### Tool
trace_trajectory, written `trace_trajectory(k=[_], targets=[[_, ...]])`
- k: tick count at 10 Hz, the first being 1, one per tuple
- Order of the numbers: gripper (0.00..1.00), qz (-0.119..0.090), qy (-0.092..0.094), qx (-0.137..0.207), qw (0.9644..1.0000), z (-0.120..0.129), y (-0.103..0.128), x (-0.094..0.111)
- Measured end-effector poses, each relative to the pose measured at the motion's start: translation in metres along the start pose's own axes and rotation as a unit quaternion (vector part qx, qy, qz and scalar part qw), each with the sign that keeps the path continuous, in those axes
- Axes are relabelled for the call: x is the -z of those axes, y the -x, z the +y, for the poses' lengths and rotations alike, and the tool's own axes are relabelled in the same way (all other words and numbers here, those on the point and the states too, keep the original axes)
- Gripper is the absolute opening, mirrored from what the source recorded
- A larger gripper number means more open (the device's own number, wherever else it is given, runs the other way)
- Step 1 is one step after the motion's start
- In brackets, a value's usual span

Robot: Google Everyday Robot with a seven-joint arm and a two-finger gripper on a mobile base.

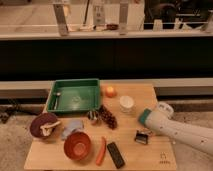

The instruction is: Wipe table surface with brush

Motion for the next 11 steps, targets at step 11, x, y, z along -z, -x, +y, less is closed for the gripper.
trace_trajectory(k=[11], targets=[[0.0,0.014,0.033,0.019,0.9992,0.1,0.015,0.019]])
